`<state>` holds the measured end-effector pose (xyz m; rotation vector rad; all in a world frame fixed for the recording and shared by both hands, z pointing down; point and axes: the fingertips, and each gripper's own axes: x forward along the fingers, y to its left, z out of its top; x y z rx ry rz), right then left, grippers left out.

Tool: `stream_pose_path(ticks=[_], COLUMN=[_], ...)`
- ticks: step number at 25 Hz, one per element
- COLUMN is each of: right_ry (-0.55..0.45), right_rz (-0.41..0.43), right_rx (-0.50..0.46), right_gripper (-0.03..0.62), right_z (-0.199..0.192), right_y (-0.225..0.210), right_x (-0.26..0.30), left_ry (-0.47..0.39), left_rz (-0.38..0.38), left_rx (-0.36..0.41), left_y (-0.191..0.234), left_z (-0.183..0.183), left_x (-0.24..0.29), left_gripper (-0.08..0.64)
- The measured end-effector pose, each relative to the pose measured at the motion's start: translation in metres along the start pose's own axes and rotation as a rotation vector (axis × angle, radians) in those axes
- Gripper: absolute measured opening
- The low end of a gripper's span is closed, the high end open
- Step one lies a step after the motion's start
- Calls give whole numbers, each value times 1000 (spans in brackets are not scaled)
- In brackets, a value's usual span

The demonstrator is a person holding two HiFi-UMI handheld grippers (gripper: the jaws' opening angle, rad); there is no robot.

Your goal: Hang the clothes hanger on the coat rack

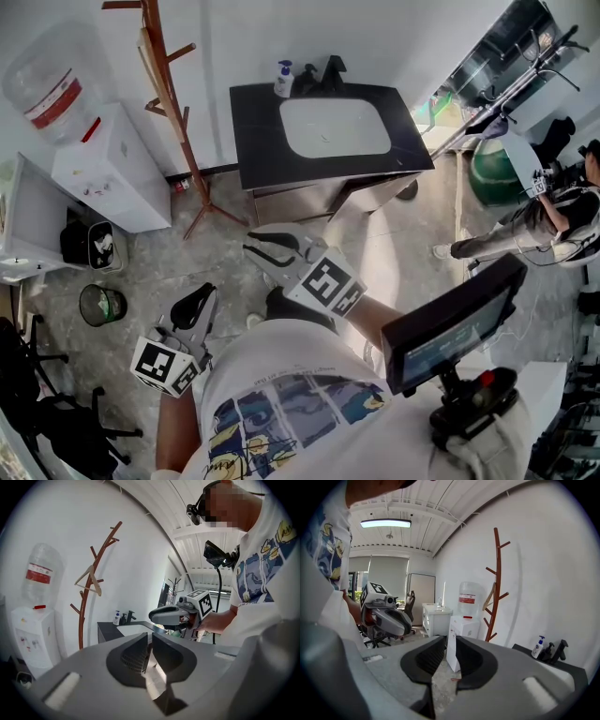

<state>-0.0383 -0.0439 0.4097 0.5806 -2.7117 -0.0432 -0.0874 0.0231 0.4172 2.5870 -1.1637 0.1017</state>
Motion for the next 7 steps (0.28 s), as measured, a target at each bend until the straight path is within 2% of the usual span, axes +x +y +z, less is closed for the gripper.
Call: stream_pose_path(ticks=[7], right_ry=[-17], right_rz=[-17], right_rx=[-8], right_gripper=[72], right_z=[7], right_y=[-15], right_x=[3], left_ry=[0], left_rz=[1], left_rx=[-3], left_y=[6], left_z=[2], left_x=[5], left_gripper=[35])
